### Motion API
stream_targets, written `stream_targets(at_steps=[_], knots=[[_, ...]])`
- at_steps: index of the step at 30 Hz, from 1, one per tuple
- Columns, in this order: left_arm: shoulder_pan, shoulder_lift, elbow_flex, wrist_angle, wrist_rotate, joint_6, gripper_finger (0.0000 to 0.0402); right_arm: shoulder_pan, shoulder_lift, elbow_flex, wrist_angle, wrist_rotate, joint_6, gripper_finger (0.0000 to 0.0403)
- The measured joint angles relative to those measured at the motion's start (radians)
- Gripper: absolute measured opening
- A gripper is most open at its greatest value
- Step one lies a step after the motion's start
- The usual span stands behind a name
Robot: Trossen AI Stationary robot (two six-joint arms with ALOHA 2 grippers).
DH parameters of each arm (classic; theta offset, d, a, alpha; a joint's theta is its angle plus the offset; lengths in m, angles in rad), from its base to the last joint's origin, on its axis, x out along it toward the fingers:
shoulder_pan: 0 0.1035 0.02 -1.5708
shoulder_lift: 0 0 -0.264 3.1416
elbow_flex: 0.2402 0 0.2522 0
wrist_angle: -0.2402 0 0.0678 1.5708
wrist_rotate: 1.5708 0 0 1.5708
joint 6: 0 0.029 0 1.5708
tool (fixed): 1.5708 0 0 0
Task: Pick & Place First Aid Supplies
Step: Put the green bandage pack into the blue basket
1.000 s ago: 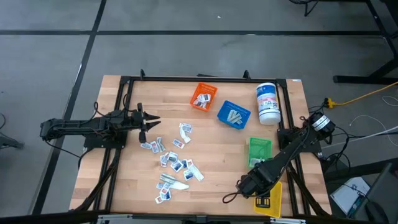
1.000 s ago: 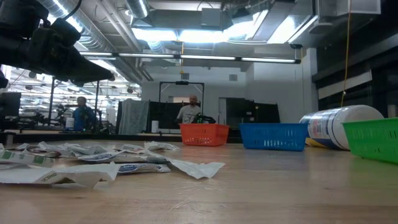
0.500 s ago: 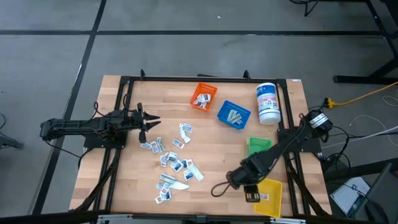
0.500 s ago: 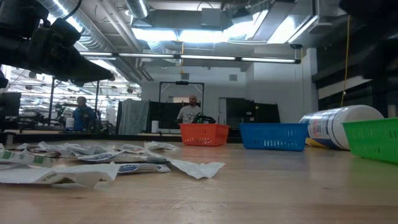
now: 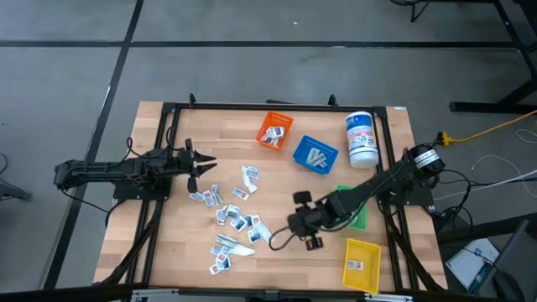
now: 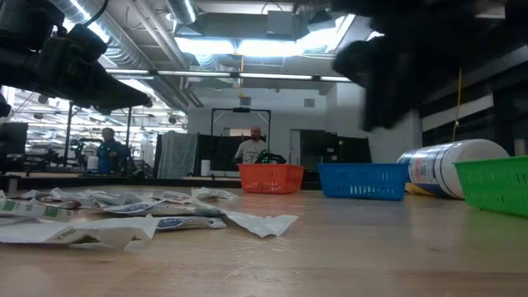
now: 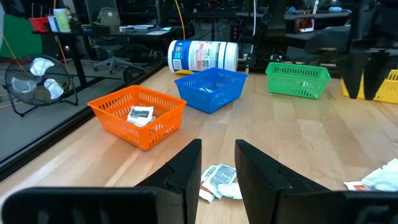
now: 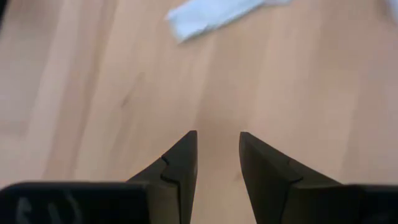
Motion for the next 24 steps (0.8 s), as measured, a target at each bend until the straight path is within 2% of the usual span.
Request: stream_targets(at_steps=[6,12,21,24], knots=[[0.000,0.000,0.000,0.000,0.000,0.000,0.0093,-0.049,0.071,0.001,0.208,0.009,-0.124,0.0120],[0.000,0.000,0.000,0.000,0.000,0.000,0.0092,-0.060,0.169,0.001,0.465,0.008,-0.167,0.0120],[0.000,0.000,0.000,0.000,0.001,0.000,0.0091,-0.060,0.242,0.001,0.573,0.005,-0.117,0.0120],[0.000,0.000,0.000,0.000,0.001,0.000,0.0093,-0.060,0.256,0.001,0.588,-0.035,-0.111,0.0120]])
